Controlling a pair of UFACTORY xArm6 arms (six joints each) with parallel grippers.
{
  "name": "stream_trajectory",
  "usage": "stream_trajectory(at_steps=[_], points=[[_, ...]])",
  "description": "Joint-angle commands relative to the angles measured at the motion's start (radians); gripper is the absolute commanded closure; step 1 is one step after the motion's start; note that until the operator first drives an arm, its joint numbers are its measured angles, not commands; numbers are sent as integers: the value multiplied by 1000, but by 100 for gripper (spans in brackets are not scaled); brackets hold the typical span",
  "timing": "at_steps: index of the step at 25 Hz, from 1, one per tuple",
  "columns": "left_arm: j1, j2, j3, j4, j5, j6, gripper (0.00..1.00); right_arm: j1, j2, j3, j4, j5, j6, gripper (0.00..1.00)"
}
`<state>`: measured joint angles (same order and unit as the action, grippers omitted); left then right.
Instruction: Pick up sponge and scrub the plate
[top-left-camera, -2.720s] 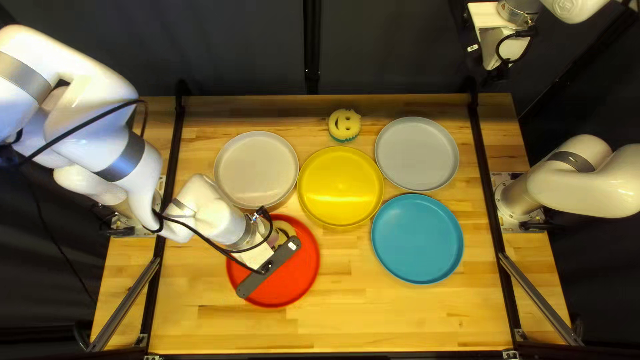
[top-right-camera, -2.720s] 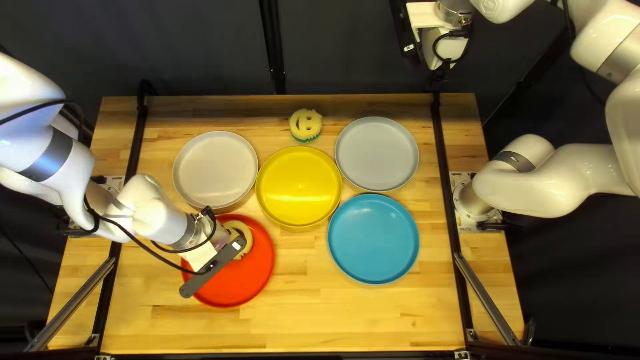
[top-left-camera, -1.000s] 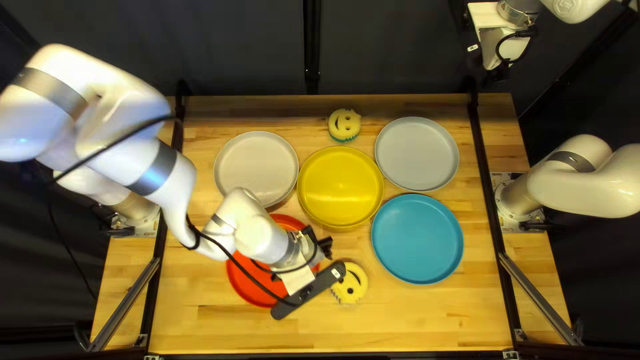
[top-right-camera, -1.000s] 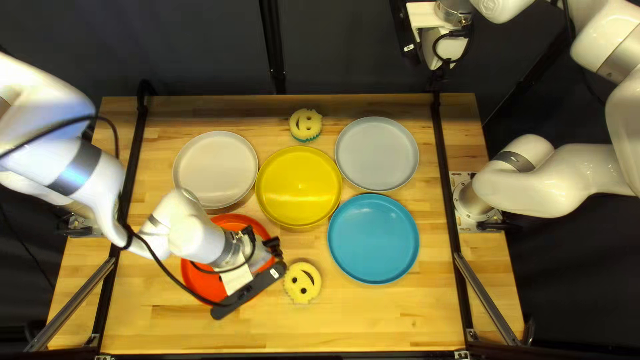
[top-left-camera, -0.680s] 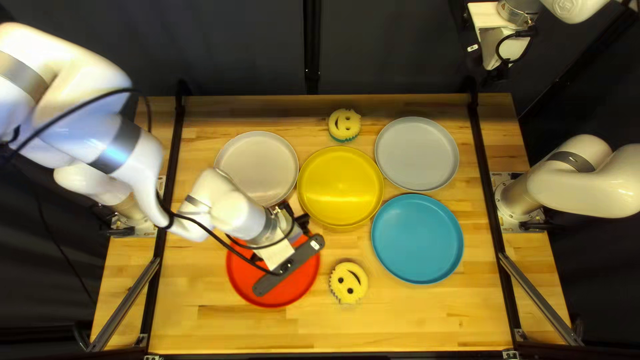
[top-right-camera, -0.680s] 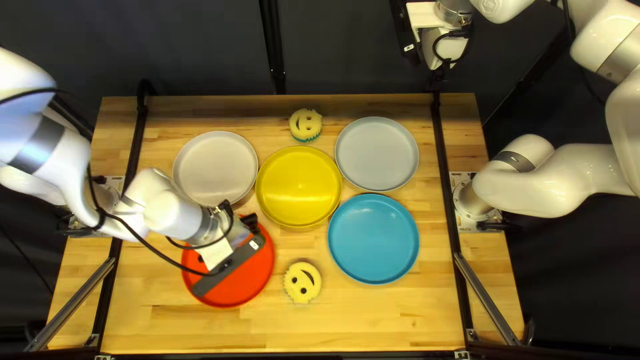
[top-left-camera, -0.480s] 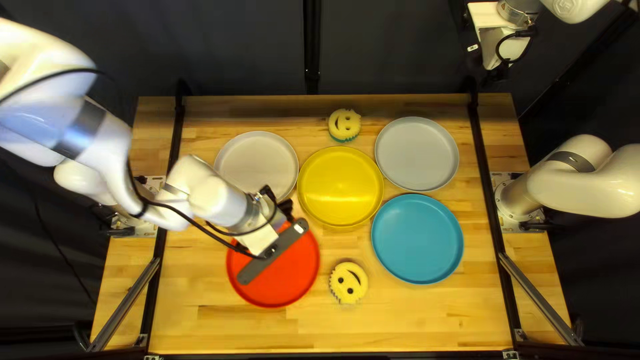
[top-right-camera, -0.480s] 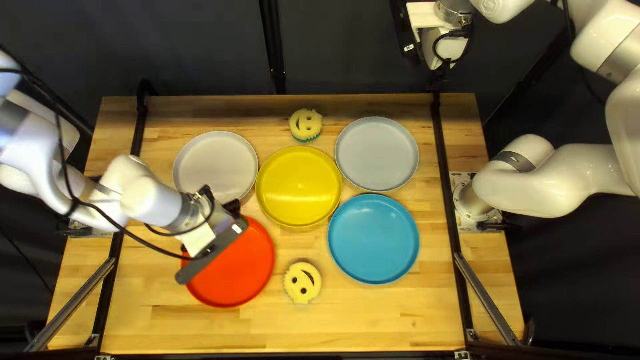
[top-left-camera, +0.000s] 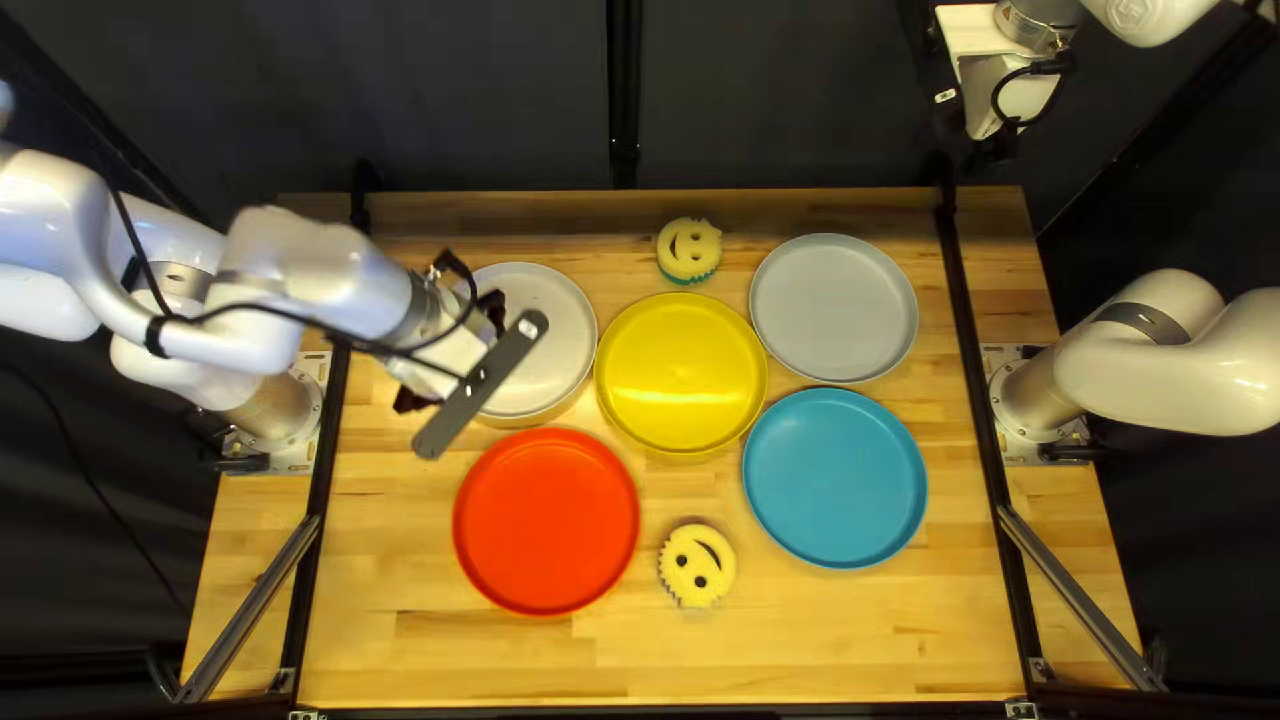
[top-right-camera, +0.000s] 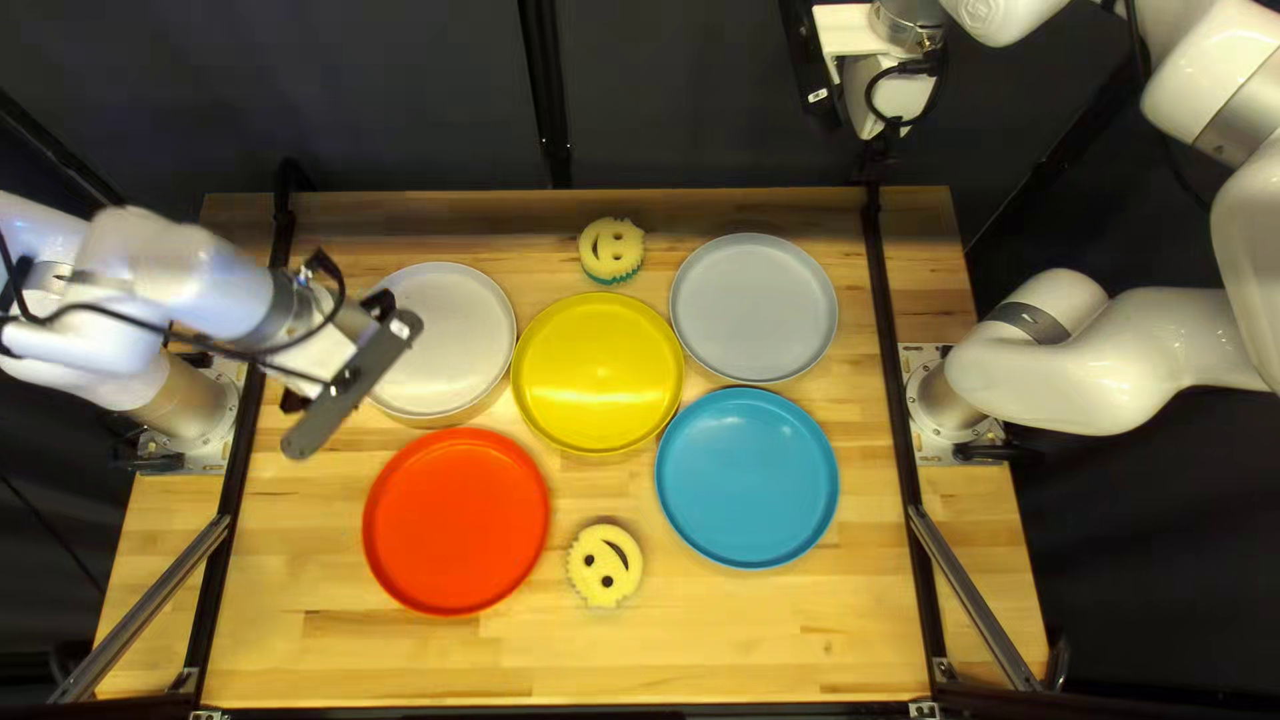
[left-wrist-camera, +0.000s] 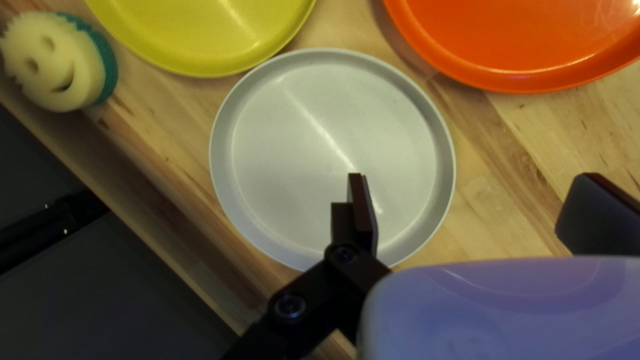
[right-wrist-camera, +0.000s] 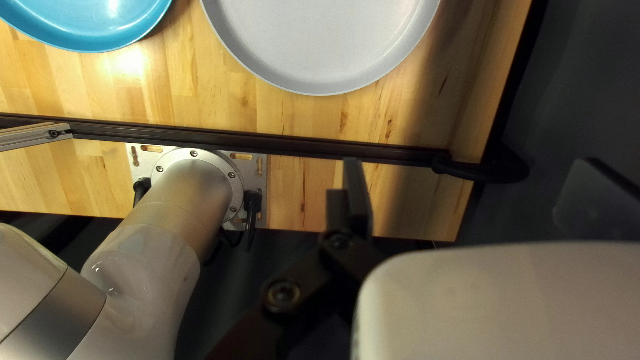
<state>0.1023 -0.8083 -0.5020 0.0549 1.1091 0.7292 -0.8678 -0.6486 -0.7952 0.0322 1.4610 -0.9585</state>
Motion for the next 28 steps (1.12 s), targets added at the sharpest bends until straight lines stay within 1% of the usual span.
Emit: stream_trajectory(at_steps=[1, 2, 4, 5, 6, 7, 8, 9, 28], points=[[140, -48, -98, -24, 144, 90, 0, 0, 0, 0, 0, 0, 0, 0], [185, -74, -120, -28, 191, 112, 0, 0, 0, 0, 0, 0, 0, 0], [230, -106, -144, -35, 243, 132, 0, 0, 0, 0, 0, 0, 0, 0], [246, -128, -156, -39, 271, 131, 0, 0, 0, 0, 0, 0, 0, 0], [231, -137, -160, -35, 280, 111, 0, 0, 0, 0, 0, 0, 0, 0], [170, -145, -152, -23, 272, 48, 0, 0, 0, 0, 0, 0, 0, 0], [93, -143, -128, -7, 241, -22, 0, 0, 0, 0, 0, 0, 0, 0], [57, -141, -115, 0, 223, -51, 0, 0, 0, 0, 0, 0, 0, 0], [57, -141, -115, 0, 223, -51, 0, 0, 0, 0, 0, 0, 0, 0]])
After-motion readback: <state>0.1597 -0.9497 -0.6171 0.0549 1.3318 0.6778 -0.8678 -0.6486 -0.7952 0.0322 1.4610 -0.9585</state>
